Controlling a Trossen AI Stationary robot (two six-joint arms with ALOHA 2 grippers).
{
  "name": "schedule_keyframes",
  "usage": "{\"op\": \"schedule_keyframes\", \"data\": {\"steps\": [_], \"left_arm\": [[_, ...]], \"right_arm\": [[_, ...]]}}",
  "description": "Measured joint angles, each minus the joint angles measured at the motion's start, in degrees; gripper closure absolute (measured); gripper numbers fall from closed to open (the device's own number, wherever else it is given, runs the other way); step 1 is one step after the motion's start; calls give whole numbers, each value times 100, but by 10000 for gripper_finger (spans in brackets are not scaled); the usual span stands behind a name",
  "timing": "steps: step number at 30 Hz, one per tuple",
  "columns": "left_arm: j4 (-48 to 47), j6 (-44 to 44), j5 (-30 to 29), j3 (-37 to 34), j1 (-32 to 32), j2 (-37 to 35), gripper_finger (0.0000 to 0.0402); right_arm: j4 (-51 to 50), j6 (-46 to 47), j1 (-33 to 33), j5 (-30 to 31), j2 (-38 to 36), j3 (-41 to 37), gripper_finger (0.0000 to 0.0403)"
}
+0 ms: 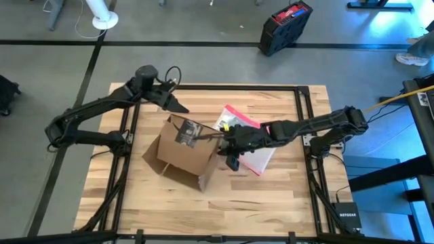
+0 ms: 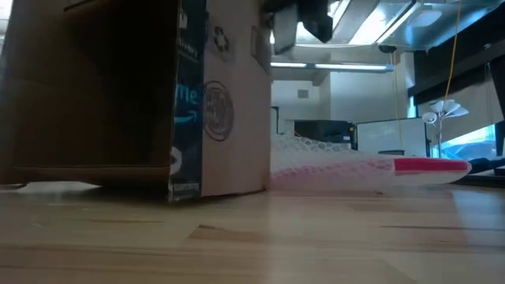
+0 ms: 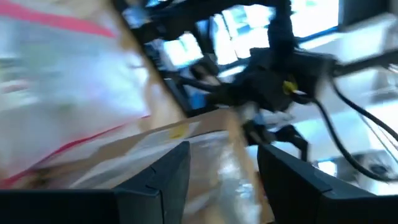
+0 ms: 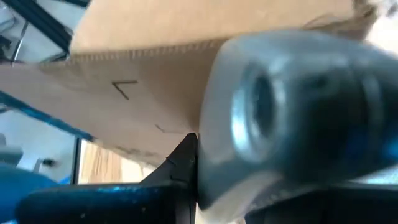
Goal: Unpack boxes
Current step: Break down the cardboard box with the gray cutter until it is fully flat
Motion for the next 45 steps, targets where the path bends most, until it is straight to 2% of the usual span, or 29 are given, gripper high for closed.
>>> {"op": "schedule_keyframes", "data": {"steps": [8, 12, 18, 21, 25, 28, 38, 41, 45], "left_arm": [[1639, -1107, 2, -4, -488, -2, 224], [1501, -1016, 8, -4, -474, -2, 224], [1156, -747, 158, 4, 206, -314, 224], [293, -275, 328, 2, 556, -531, 225], [-1656, 1120, 417, 2, 988, -857, 239], [-2815, 2067, 240, -2, 1286, -1065, 250], [-4639, 3382, -629, 0, 2532, -1389, 261], [-5463, 3944, -923, 0, 2643, -1319, 261], [-5984, 4349, -1189, -107, 2500, -1309, 261]], "right_arm": [[260, -389, -104, 340, 0, 234, 332], [47, -506, -141, 418, 0, 492, 332], [-261, -442, -128, 385, 0, 597, 332], [-352, -353, -79, 353, 0, 600, 332], [-380, -353, -52, 316, 0, 601, 332], [-446, -353, -51, 295, 0, 603, 332], [-560, -395, -54, 258, 0, 605, 332], [-668, -395, -54, 261, 0, 605, 332], [-688, -395, -60, 261, 0, 605, 332]]}}
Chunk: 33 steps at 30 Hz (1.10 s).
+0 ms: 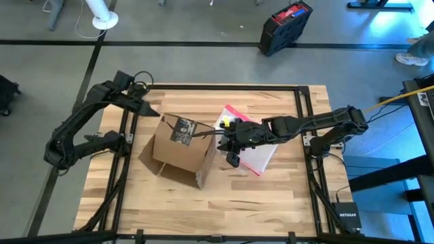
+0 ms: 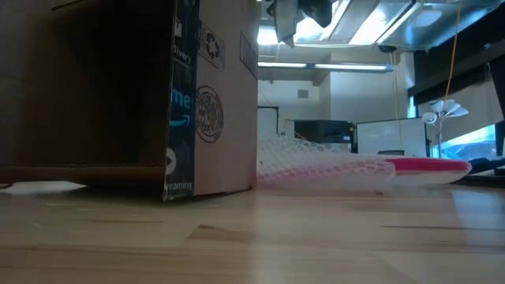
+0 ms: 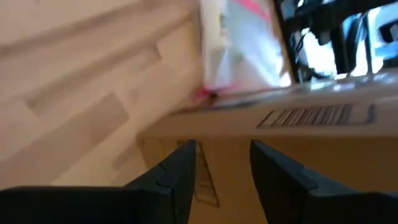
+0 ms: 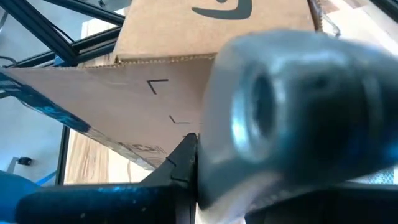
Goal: Unpack boxes
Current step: Break down the cardboard box with the gray cutter until it is fully flat
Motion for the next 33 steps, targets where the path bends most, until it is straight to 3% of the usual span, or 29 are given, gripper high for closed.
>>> {"op": "schedule_keyframes", "data": {"steps": [10, 20, 33], "left_arm": [[-127, -29, -3, -223, -968, 0, 261], [1056, -1012, 168, -225, -2109, 177, 261], [2244, -802, -46, 177, -2277, 234, 261]], "right_arm": [[92, 2, -155, -289, 371, 0, 332], [327, -66, -273, -233, 560, -8, 332], [-93, -764, -262, 270, 553, 476, 332]]}}
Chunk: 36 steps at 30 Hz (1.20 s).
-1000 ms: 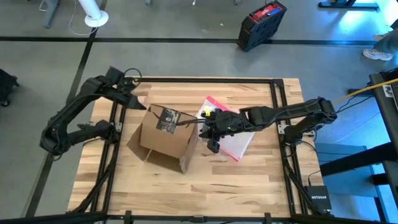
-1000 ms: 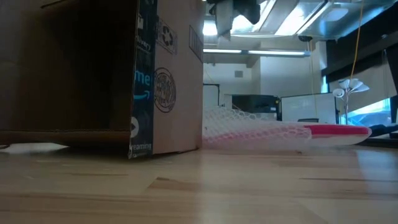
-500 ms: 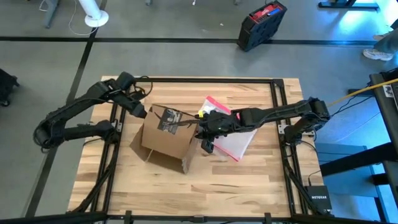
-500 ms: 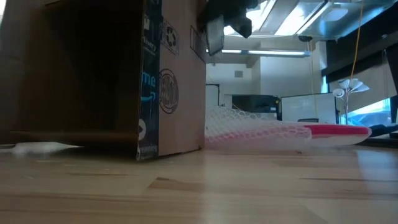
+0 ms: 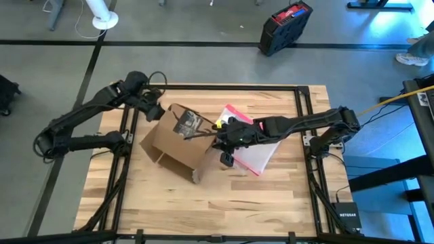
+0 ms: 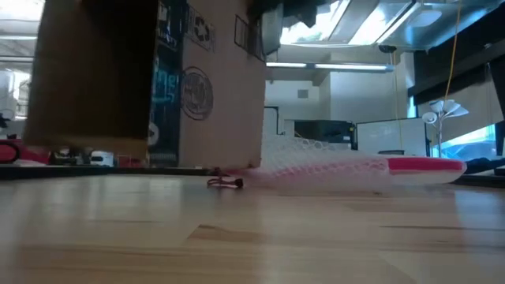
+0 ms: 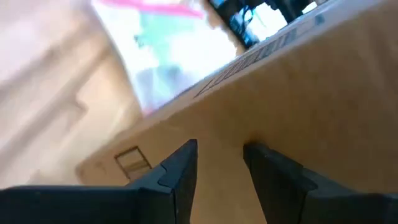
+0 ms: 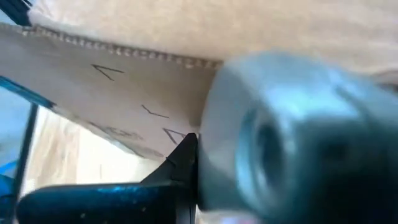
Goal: Unpack boxes
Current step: Break down the cardboard box with the gray cutter until it is fully flat
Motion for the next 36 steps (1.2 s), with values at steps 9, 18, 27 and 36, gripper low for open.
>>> {"op": "schedule_keyframes", "data": {"steps": [9, 18, 27, 36], "left_arm": [[-25, 923, 139, 380, -65, -3, 261], [-388, 1847, -374, 765, -428, -31, 261], [-1956, 2638, -660, 723, -1086, -20, 261], [-1715, 2393, -903, 721, -1384, -20, 261]], "right_arm": [[-1354, -897, -44, 1249, -2, 934, 332], [-1889, -1133, 86, 1274, -20, 1518, 332], [-2519, -1034, 428, 1081, 17, 1507, 332], [-2866, -1027, 410, 937, -13, 1498, 332]]}}
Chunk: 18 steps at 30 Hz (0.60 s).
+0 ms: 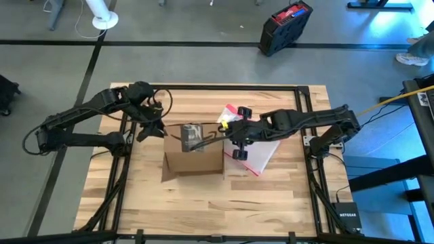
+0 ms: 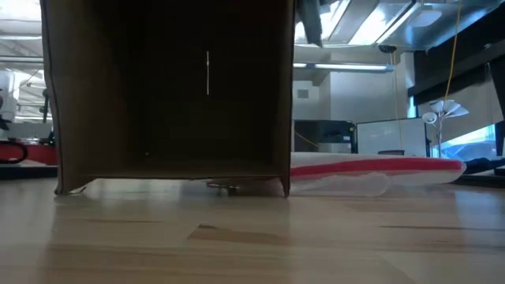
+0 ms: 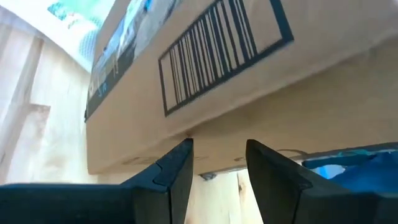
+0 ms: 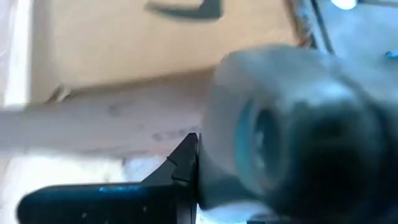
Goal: Unpack boxes
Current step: Break down the cardboard box with the gray cutter until it is fully flat
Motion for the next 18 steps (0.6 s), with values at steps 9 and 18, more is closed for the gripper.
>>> {"op": "schedule_keyframes", "data": {"steps": [9, 18], "left_arm": [[-117, 22, -24, -4, -80, 9, 261], [-119, 44, -123, -7, -139, 7, 261]], "right_arm": [[-328, 460, 10, -48, -54, -4, 332], [450, 457, -428, 891, -392, -5, 332]]}}
